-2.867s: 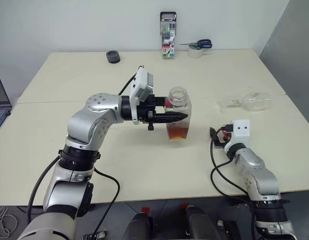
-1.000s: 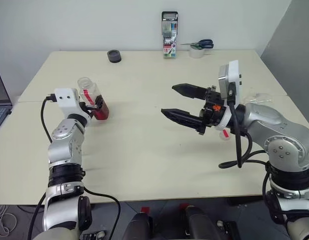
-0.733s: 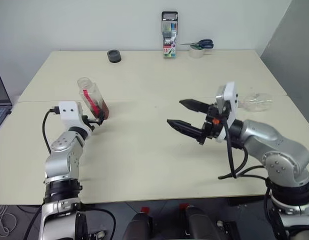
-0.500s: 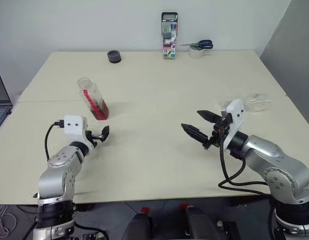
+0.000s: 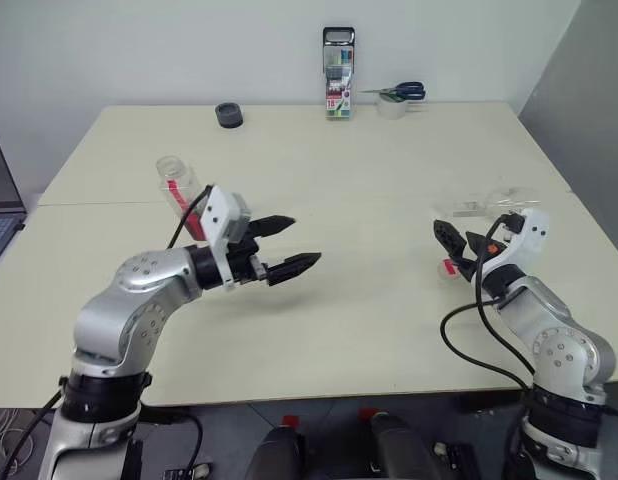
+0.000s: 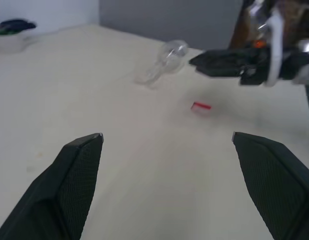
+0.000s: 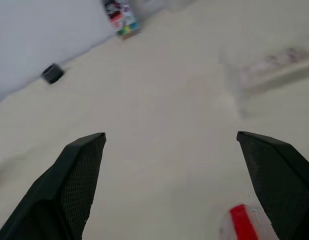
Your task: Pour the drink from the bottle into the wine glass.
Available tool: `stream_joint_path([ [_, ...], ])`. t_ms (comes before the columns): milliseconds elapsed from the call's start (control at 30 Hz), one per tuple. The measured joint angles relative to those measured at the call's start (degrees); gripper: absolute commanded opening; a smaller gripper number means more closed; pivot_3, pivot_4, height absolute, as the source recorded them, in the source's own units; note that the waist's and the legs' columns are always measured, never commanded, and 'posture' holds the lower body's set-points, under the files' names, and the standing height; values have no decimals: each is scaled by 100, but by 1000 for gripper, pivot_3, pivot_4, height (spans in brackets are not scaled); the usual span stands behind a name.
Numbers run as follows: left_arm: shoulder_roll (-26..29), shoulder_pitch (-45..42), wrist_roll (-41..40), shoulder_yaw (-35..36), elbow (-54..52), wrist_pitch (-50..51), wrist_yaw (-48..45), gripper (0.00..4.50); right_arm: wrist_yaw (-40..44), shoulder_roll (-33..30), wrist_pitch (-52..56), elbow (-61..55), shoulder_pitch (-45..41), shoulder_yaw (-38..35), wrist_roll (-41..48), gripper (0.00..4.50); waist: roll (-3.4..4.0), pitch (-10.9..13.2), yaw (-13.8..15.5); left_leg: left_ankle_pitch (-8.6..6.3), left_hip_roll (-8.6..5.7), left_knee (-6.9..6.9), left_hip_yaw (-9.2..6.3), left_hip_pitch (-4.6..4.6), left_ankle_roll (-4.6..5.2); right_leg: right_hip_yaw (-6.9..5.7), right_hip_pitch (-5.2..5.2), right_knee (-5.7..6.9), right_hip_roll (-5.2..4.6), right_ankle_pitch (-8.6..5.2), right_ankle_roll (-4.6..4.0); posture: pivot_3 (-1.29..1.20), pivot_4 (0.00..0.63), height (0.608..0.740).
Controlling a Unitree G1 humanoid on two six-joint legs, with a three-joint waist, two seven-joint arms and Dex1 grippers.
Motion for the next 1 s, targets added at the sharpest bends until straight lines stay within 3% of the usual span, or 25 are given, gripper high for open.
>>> stream_joint_path([
  [167,2,-95,-9,-295,169,-1,-454,4431,-798,290,-228,1144,-812,-1027,498,4500,3,0,-61,-1,4,-6,8,-7,1,6,-13,-1,-1,0,0,0,150,740],
  [367,-10,-245,-6,-476,215,-108,-741,4431,-1113,311,-709,2419,-1717,-1604,871,4500,4,0,-65,-10,3,-5,11,-6,19,7,-11,1,0,0,0,0,150,740],
  [667,5,-397,26,-562,419,-163,-1064,4431,-413,161,-1719,4738,-2716,-1529,595,4500,5,0,-118,-9,1,-5,12,-8,18,4,-10,-1,1,0,-1,0,150,740],
  [1000,112,-503,124,-581,524,-240,-1159,4431,462,-632,-3318,7768,-3961,-1742,173,4500,5,0,-138,-9,3,-4,21,-7,19,6,-6,-3,1,1,0,0,150,740],
])
